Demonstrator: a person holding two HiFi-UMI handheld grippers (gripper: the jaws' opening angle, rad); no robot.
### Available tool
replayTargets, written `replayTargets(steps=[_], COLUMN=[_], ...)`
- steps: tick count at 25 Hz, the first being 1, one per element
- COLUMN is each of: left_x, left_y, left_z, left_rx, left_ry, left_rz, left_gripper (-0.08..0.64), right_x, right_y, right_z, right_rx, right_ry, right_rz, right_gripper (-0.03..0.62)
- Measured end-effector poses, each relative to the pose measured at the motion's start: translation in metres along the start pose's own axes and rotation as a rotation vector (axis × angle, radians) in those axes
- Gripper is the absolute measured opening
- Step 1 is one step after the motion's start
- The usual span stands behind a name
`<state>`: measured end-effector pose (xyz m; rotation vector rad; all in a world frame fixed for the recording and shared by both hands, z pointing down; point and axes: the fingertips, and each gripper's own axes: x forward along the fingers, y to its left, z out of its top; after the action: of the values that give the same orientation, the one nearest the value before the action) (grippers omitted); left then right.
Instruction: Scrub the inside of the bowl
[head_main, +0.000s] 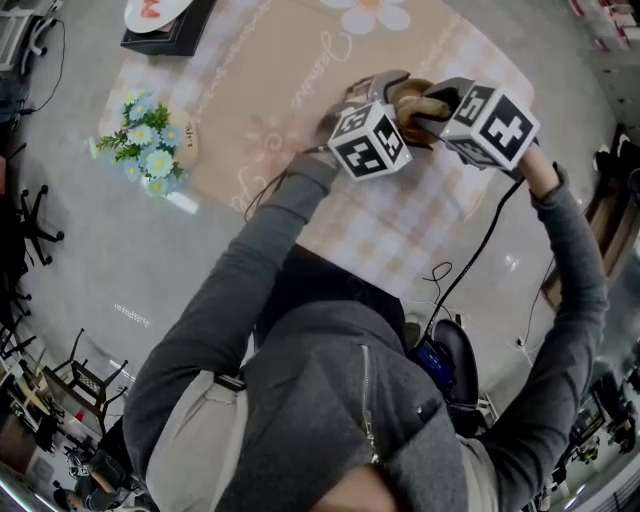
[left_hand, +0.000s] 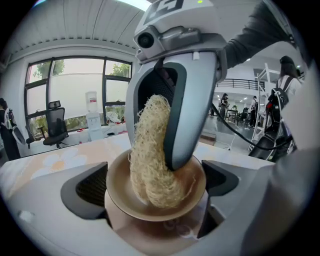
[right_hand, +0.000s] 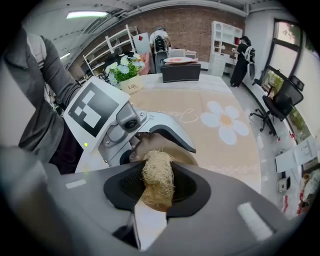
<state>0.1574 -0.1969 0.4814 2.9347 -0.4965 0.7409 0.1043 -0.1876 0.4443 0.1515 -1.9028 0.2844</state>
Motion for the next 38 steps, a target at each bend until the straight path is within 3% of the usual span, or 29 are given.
replayTargets(steps=[7,38], left_x=[0.0,0.0], left_y=[0.0,-0.001], left_z=[0.0,0.0], left_rx=[0.002,-0.001], left_ry=[-0.001,0.0], left_rz=[0.001,-0.005], left_gripper=[0.581,0.58], right_x=[0.013,0.019], right_y=[0.01,-0.012], right_z=[0.004,0.021], right_rx=[-0.043,-0.002], right_ry=[0.069,0.023], right_rz=[0.02,-0.029], right_gripper=[0.107,0.107])
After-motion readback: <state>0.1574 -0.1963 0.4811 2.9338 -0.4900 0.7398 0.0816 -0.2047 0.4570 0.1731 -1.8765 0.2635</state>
